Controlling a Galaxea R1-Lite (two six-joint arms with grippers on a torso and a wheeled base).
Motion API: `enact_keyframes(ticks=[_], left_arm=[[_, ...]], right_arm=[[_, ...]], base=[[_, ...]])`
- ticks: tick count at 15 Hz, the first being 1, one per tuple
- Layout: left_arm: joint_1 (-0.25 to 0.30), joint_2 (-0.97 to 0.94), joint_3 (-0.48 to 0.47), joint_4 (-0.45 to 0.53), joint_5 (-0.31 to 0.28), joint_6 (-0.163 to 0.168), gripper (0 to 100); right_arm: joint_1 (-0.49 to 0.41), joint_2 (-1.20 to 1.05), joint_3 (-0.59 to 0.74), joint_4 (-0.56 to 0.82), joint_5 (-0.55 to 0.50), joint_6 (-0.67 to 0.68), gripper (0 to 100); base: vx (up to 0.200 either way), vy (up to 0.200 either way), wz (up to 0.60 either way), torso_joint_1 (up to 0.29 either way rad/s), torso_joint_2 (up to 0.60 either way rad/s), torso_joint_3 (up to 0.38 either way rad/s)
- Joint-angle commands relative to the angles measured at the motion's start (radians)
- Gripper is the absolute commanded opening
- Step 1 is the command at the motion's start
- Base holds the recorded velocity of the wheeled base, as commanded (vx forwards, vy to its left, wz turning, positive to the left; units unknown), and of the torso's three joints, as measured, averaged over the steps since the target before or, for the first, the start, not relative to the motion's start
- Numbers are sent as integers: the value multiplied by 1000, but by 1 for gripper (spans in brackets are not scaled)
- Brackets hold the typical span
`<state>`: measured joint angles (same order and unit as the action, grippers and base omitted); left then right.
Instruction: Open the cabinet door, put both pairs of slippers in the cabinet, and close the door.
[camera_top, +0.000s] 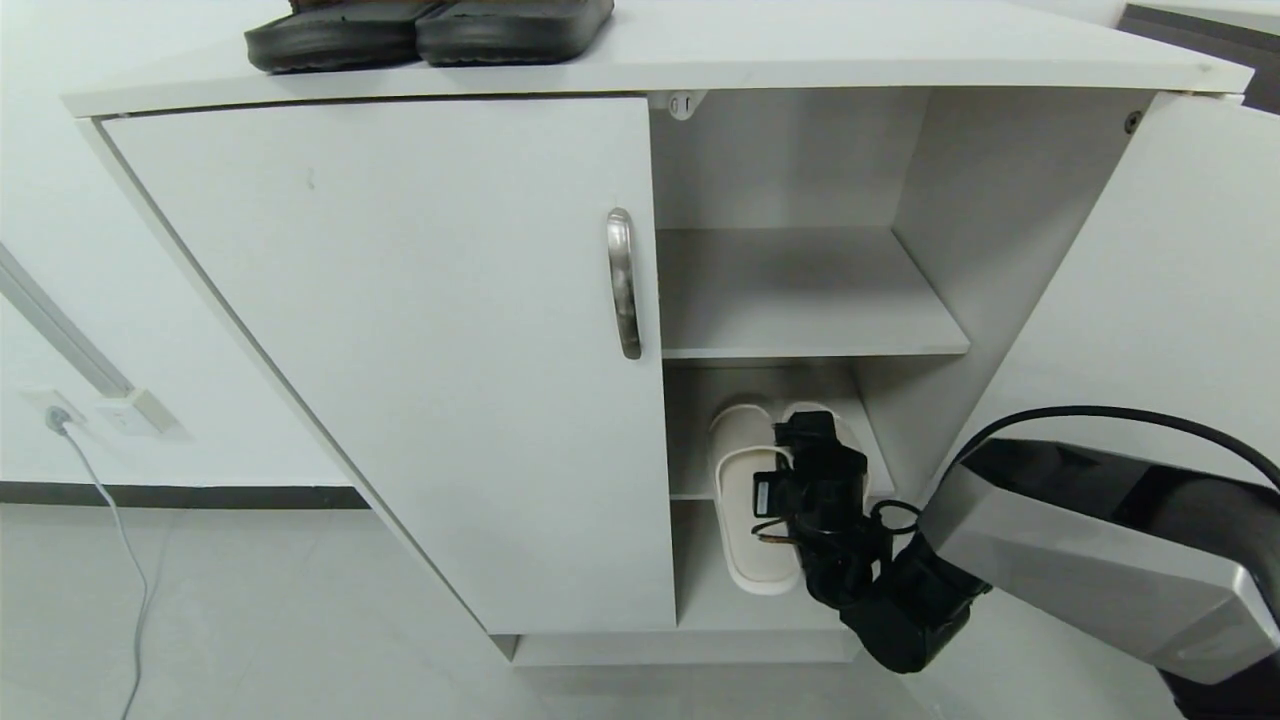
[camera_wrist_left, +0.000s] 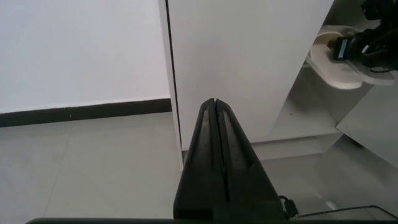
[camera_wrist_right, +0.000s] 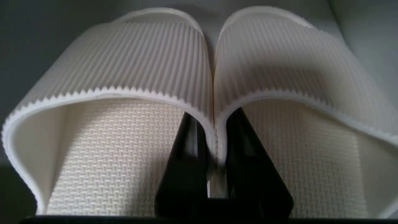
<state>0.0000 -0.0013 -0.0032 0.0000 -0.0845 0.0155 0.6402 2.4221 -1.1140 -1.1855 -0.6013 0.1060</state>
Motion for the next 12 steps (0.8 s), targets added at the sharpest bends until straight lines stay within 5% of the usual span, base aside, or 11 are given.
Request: enact_keyframes(ticks=[1,12], left_arm=[[0,1,0,0,0,0,0],[0,1,0,0,0,0,0]], right_arm=[[-17,46,-130,70,1,0,0],[-59,121,-346,169,3,-34,0]], base=[[0,0,0,0,0,0],[0,0,0,0,0,0]])
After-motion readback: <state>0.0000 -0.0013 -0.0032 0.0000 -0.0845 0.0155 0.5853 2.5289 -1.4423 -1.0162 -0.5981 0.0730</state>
